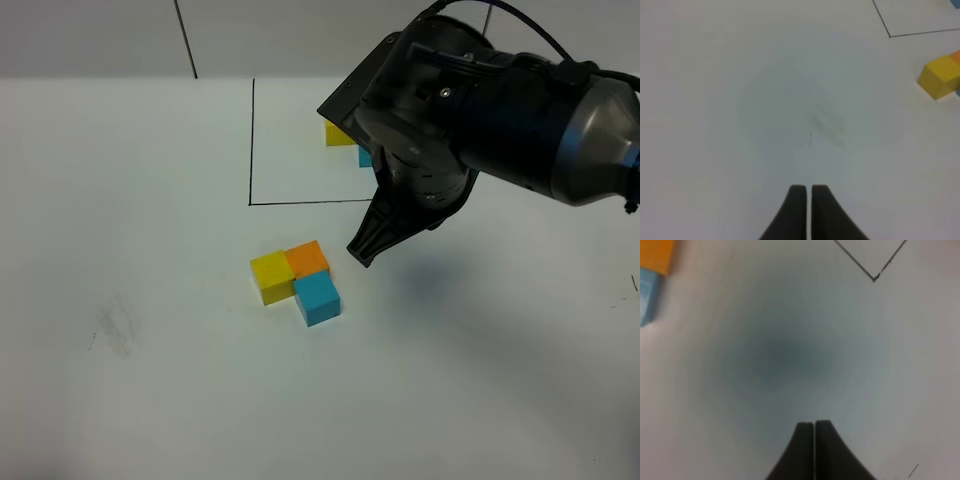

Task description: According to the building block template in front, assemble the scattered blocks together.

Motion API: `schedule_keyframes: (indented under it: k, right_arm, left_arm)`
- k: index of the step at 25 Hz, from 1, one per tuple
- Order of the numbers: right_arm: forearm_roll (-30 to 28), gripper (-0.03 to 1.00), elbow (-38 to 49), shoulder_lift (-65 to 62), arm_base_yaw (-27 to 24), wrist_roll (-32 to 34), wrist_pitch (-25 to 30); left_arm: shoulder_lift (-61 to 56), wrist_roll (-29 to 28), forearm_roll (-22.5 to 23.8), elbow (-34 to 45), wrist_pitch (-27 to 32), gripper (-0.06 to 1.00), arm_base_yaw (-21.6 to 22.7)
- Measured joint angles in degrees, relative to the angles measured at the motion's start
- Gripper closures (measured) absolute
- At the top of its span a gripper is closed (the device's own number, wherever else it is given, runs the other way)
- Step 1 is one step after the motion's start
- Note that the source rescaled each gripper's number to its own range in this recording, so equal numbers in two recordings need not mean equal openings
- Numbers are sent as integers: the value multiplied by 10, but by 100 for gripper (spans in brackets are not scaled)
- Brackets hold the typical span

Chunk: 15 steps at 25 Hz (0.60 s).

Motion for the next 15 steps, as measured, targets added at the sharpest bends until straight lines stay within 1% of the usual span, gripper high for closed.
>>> schedule_keyframes:
  k: [3,7,10,15]
  right_arm:
    - [15,96,0,-9,-20,-50,7]
    - [27,96,0,-24,-51,-90,22]
    - [30,96,8,-43,-73,-106,24]
    - [41,96,76,-101,-114,-110,23]
  left_arm:
    - [0,0,0,0,0,94,0]
    - [0,0,0,0,0,94,0]
    - [0,0,0,0,0,94,0]
    - [0,0,0,0,0,94,0]
